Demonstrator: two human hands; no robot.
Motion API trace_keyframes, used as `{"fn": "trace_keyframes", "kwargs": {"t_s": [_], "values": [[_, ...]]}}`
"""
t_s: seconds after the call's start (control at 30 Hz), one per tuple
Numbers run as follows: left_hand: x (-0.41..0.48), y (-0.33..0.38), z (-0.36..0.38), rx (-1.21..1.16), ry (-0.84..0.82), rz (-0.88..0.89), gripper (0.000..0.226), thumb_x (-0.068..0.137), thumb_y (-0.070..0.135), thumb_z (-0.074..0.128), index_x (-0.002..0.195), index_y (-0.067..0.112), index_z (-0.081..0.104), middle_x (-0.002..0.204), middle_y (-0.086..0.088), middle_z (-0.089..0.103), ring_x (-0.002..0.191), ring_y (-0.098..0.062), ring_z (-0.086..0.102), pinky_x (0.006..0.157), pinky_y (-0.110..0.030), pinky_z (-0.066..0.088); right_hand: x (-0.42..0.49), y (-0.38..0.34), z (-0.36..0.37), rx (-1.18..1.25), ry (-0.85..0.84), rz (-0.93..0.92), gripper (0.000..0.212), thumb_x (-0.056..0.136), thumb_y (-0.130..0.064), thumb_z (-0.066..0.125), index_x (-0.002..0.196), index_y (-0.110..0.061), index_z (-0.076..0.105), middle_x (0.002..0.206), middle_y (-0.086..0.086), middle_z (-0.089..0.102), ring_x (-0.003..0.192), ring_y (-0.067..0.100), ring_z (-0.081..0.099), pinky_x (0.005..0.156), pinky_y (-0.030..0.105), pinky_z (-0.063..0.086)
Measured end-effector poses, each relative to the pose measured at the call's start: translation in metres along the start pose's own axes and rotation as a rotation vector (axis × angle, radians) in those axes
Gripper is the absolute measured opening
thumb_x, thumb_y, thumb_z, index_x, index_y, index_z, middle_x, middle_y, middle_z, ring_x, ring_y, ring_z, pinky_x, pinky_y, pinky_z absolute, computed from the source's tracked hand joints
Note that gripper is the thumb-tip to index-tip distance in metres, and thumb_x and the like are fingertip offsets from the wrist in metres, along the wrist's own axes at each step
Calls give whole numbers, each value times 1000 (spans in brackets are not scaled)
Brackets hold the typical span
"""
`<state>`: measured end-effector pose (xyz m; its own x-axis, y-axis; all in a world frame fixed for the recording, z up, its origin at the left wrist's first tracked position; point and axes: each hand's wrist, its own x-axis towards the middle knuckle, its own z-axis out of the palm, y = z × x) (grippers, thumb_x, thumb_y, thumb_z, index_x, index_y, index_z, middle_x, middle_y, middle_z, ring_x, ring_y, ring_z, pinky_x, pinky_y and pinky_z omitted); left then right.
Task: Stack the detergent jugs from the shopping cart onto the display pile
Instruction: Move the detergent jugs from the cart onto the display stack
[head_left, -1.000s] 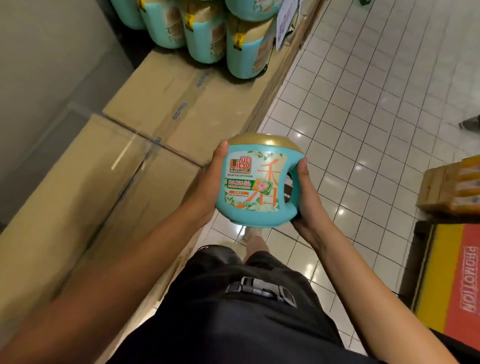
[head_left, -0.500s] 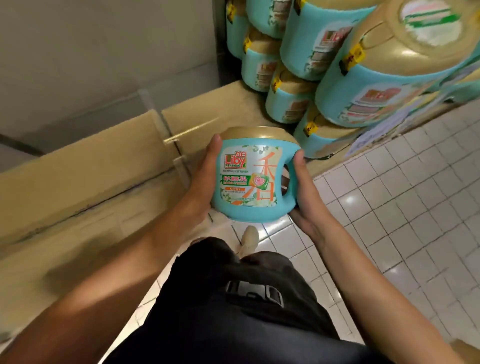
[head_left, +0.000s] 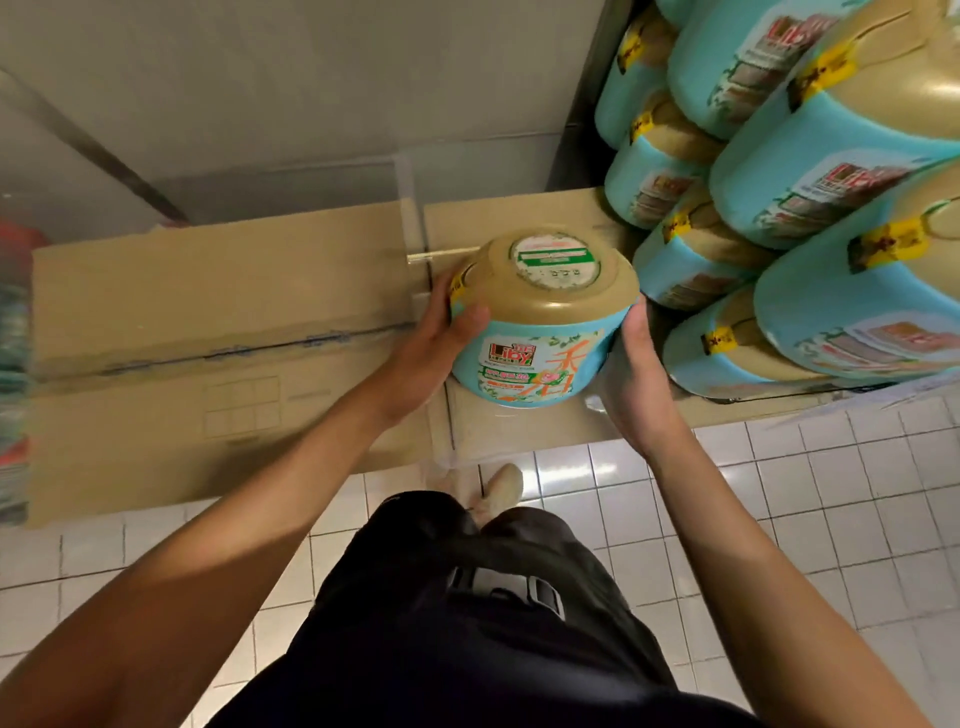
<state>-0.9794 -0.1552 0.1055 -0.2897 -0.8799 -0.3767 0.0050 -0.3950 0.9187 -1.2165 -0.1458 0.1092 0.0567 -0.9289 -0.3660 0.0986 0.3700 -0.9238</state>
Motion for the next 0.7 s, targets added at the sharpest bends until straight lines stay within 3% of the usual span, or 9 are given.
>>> {"fn": "trace_keyframes", "kwargs": {"t_s": [0.1, 0.23, 0.33, 0.5, 0.6, 0.7], "values": [[-2, -11, -11, 32, -60, -9, 65, 100, 52, 64, 155, 39, 32, 151, 23, 53, 140, 3, 49, 108, -14, 42, -7, 16, 0, -58, -2, -69, 103, 96, -72, 56, 157, 5, 23, 158, 30, 39, 151, 48, 33, 125, 70, 23], [-2, -14, -16, 94, -150, 6, 68, 99, 33, 56, 159, 25, 24, 147, 34, 51, 140, 9, 45, 108, -9, 39, -13, 30, -1, -86, 21, -171, 101, 96, -67, 62, 159, 1, 20, 157, 27, 40, 147, 47, 37, 123, 74, 20], [-4, -12, -12, 87, -170, 2, 68, 94, 34, 56, 155, 21, 27, 141, 40, 53, 136, 14, 46, 106, -7, 38, -16, 35, 1, -77, 47, -188, 104, 95, -64, 67, 163, -2, 17, 159, 21, 42, 148, 42, 38, 124, 71, 19], [-6, -24, -13, 74, -185, -33, 74, 88, 47, 58, 153, 28, 27, 132, 51, 54, 129, 25, 45, 101, 0, 36, -14, 40, -3, -51, 22, -196, 113, 91, -69, 66, 168, -11, 8, 170, 20, 27, 158, 41, 24, 129, 66, 15], [5, -19, -15, 109, -169, -21, 73, 88, 45, 59, 152, 36, 26, 138, 46, 53, 135, 19, 43, 108, -5, 33, -2, 41, -9, -63, 28, -205, 111, 91, -69, 67, 169, -13, 11, 170, 17, 30, 159, 35, 26, 130, 64, 14], [23, -17, -21, 129, -178, -4, 78, 88, 47, 66, 155, 42, 26, 153, 27, 48, 147, 2, 40, 118, -19, 30, 14, 42, -14, -56, 14, -194, 108, 92, -68, 67, 167, -8, 17, 170, 19, 29, 160, 39, 22, 129, 66, 11]]}}
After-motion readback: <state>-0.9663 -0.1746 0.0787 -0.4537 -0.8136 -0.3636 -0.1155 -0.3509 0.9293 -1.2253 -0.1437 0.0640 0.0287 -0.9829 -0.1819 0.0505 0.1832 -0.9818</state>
